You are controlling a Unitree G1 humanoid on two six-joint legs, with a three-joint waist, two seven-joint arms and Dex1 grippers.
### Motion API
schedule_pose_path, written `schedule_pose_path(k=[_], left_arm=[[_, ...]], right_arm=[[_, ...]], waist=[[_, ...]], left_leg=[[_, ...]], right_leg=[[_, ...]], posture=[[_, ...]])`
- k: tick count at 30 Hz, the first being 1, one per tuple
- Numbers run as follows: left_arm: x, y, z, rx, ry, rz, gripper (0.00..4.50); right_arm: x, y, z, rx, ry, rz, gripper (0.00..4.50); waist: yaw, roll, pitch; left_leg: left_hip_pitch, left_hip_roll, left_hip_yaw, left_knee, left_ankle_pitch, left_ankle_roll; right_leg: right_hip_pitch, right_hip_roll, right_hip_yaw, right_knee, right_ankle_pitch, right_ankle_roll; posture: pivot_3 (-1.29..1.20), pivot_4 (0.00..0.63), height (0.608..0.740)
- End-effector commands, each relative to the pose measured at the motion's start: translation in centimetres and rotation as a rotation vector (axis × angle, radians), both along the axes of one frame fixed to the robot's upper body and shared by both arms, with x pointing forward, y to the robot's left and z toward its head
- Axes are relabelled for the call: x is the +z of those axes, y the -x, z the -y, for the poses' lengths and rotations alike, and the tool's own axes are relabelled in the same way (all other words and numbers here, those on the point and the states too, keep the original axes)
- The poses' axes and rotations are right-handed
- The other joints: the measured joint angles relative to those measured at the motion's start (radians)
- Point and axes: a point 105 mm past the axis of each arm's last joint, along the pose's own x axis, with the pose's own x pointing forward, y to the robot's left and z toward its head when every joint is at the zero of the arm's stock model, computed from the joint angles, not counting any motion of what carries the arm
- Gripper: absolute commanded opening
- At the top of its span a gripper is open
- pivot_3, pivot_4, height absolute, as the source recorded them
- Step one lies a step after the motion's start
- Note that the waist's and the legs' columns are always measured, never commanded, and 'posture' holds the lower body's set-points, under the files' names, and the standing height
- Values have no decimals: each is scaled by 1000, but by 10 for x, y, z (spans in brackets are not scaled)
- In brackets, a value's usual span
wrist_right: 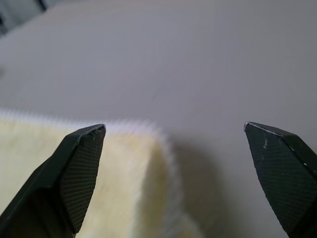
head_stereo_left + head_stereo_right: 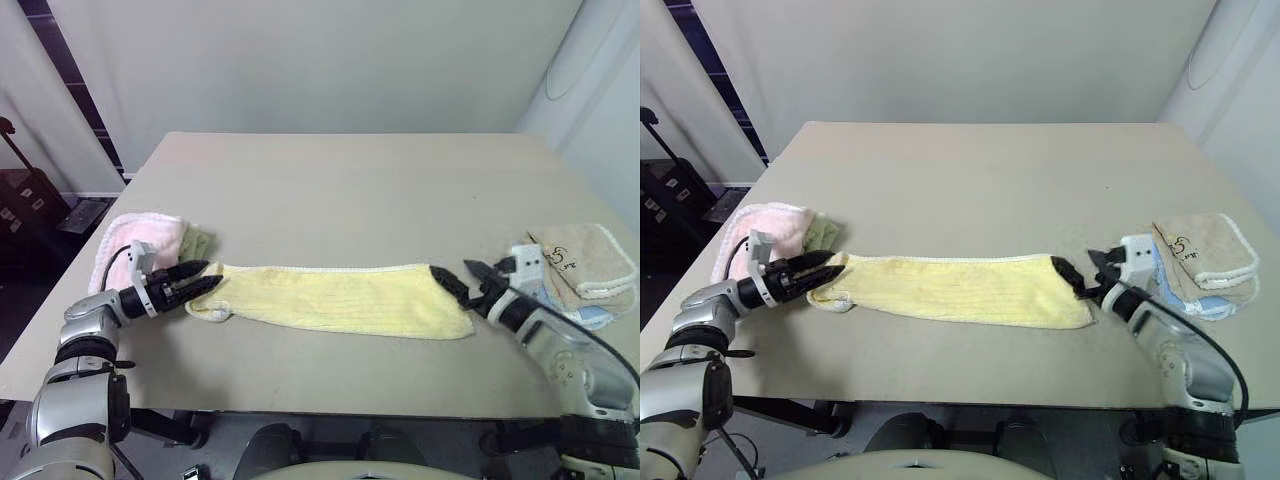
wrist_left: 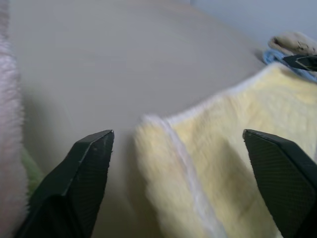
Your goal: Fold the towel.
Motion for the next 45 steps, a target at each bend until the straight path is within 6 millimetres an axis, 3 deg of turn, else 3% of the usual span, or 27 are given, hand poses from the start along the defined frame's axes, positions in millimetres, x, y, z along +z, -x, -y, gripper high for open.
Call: schedule_pose_path(k=[1, 7, 12, 18, 29, 36, 42, 45], left_arm=[[32, -7, -6, 13, 73, 76, 4264], [55, 5, 4, -79, 174, 44, 4264], [60, 23, 20, -172, 189, -21, 4264], [54, 31, 31, -220, 168, -38, 4264], [44, 29, 36, -243, 154, -50, 4264], [35, 23, 40, -239, 139, -49, 4264], [35, 16, 37, -219, 130, -33, 4264], [34, 14, 36, -216, 124, -28, 4264]], right_arm=[[27, 7, 2, 27, -164, 15, 4485], [44, 45, -5, 214, -530, -131, 4485], [31, 74, 9, 179, -622, -261, 4485], [-2, 97, 3, 143, -645, -475, 4485], [-21, 93, -7, 88, -666, -563, 4485], [-26, 59, -17, 41, -672, -512, 4485], [-28, 45, -22, 36, -680, -518, 4485], [-34, 43, -20, 11, -662, -533, 3572]], waist=[[1, 0, 0], [-5, -1, 0], [-5, 0, 0], [-5, 0, 0], [-1, 0, 0], [-4, -1, 0], [-2, -2, 0], [-2, -2, 0]], left_leg=[[0, 0, 0, 0, 0, 0], [-2, 0, -1, -1, 0, 0], [-2, 0, -1, -1, 0, 0], [-1, 0, -1, -1, 0, 0], [-4, 0, 0, -1, 0, 0], [-3, 0, 0, -1, 0, 0], [-3, 0, 0, -1, 0, 0], [-4, 0, 0, -1, 0, 0]], right_leg=[[0, 0, 0, 0, 0, 0], [-2, -1, 0, 0, 0, 0], [-2, -2, 0, 0, 0, -1], [-1, -2, 0, -4, -1, -3], [-2, 0, 0, -6, 0, -1], [-2, 0, 1, -6, 1, -2], [-2, 1, 1, -6, 1, -2], [-3, 1, 1, -6, 2, -2]], posture=[[0, 0, 740], [0, 0, 740], [0, 0, 740], [0, 0, 740], [0, 0, 740], [0, 0, 740], [0, 0, 740], [0, 0, 740]])
